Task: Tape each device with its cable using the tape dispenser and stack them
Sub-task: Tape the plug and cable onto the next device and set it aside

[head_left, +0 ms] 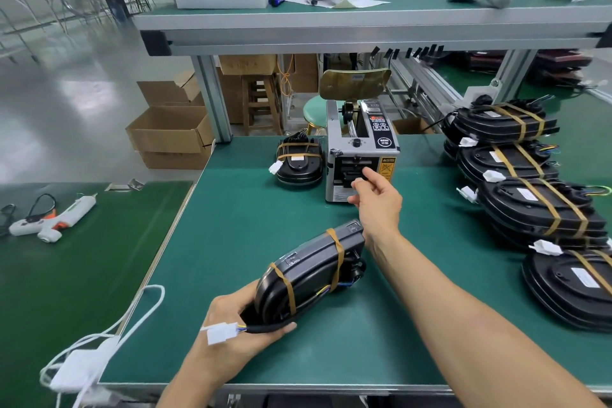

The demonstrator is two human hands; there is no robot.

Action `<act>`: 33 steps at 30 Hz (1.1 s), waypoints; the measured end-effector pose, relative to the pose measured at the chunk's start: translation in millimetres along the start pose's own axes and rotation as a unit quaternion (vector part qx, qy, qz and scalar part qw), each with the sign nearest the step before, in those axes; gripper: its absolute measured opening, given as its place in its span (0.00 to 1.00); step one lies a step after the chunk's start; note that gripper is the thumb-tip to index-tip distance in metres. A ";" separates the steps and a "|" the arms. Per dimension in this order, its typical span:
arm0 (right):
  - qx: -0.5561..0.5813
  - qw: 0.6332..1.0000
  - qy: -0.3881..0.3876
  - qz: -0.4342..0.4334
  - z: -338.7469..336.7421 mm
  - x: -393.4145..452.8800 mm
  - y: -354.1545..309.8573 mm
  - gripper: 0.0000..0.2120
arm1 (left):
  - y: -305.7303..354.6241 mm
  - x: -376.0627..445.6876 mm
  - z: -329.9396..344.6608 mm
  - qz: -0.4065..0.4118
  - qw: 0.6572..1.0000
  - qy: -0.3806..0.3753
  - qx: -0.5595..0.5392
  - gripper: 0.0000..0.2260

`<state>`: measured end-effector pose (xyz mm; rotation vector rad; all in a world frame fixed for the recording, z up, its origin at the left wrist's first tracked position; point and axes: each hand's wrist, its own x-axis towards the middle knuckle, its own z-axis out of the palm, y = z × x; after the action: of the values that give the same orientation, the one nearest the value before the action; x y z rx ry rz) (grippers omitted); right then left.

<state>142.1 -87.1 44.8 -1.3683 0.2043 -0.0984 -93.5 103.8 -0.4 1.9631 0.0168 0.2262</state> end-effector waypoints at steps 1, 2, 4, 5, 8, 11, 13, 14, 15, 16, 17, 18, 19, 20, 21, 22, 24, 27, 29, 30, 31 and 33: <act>0.009 1.000 -0.002 0.001 2.2 -0.2 -1.7 0.19 | -0.1 0.1 0.0 0.000 1.000 0.000 -0.001 0.22; 0.017 1.000 -0.002 0.004 4.4 -0.4 -3.4 0.19 | -0.3 0.1 -0.2 -0.002 1.000 -0.001 -0.001 0.21; 0.026 1.000 0.006 0.009 8.8 -0.1 -6.3 0.20 | -1.1 0.1 -0.2 -0.004 1.000 -0.001 0.004 0.22; 0.025 1.000 0.012 0.009 10.5 0.2 -7.5 0.19 | -1.7 -0.1 -0.2 -0.005 1.000 0.000 0.010 0.22; 0.014 0.999 0.032 0.005 14.8 1.8 -9.9 0.15 | -3.6 -1.6 -0.8 -0.004 1.000 0.000 0.019 0.23; -0.003 0.998 0.063 0.010 19.8 2.5 -12.1 0.10 | -4.1 -1.6 -0.9 -0.001 1.000 0.003 0.028 0.22; -0.018 0.996 0.083 0.015 22.2 1.9 -12.9 0.06 | -3.9 -0.6 -0.6 -0.006 1.000 0.009 0.024 0.20; -0.023 0.995 0.093 0.020 22.2 1.1 -13.3 0.04 | -3.0 -0.2 -0.6 -0.008 1.000 0.011 0.019 0.20; -0.030 0.994 0.103 0.024 21.2 0.1 -13.1 0.02 | -1.4 0.0 -0.4 -0.004 1.000 0.010 0.016 0.20; -0.041 0.993 0.111 0.026 19.2 -0.2 -12.6 0.02 | 0.1 0.1 -0.3 0.005 1.000 0.006 0.017 0.20; -0.054 0.992 0.114 0.028 16.8 -0.4 -12.0 0.03 | 1.3 0.1 -0.3 0.018 1.000 0.002 0.022 0.21; -0.065 0.991 0.112 0.035 14.2 -0.8 -11.5 0.03 | 1.9 -0.2 -0.4 0.029 0.999 -0.001 0.024 0.22; -0.072 0.991 0.108 0.046 12.0 -1.1 -11.2 0.03 | 1.9 -0.4 -0.6 0.032 0.999 0.000 0.024 0.23; -0.075 0.990 0.102 0.060 10.4 -1.4 -11.1 0.04 | 1.6 -0.4 -0.9 0.027 0.999 0.003 0.023 0.22; -0.074 0.990 0.100 0.070 9.1 -1.8 -11.4 0.04 | 1.5 -0.3 -1.3 0.020 0.999 0.006 0.024 0.22; -0.068 0.990 0.100 0.074 8.3 -2.1 -12.2 0.05 | 1.4 -0.2 -1.2 0.016 1.000 0.007 0.024 0.21; -0.054 0.991 0.103 0.072 8.1 -3.1 -15.0 0.06 | 0.7 -0.5 -0.9 0.018 0.999 0.004 0.026 0.21; -0.053 0.992 0.097 0.054 10.0 -3.3 -17.9 0.06 | 0.9 -0.3 -0.5 0.020 1.000 0.003 0.022 0.21; -0.043 0.994 0.086 0.042 11.8 -1.6 -18.2 0.05 | 0.6 -0.3 -0.7 0.022 1.000 0.004 0.022 0.21; -0.041 0.995 0.083 0.040 12.7 -0.8 -18.4 0.04 | 0.8 -0.3 -0.9 0.021 0.999 0.003 0.023 0.21; -0.040 0.995 0.082 0.041 13.6 -0.1 -18.5 0.03 | 0.7 -0.2 -0.7 0.021 0.999 0.003 0.025 0.21; -0.040 0.995 0.085 0.040 16.6 1.6 -18.7 0.03 | 0.1 -0.1 -0.2 0.019 0.999 0.005 0.027 0.22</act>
<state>147.9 -75.2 66.1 -1.4308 0.4085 -0.1406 -93.6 104.0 -0.3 2.0170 -0.0088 0.2637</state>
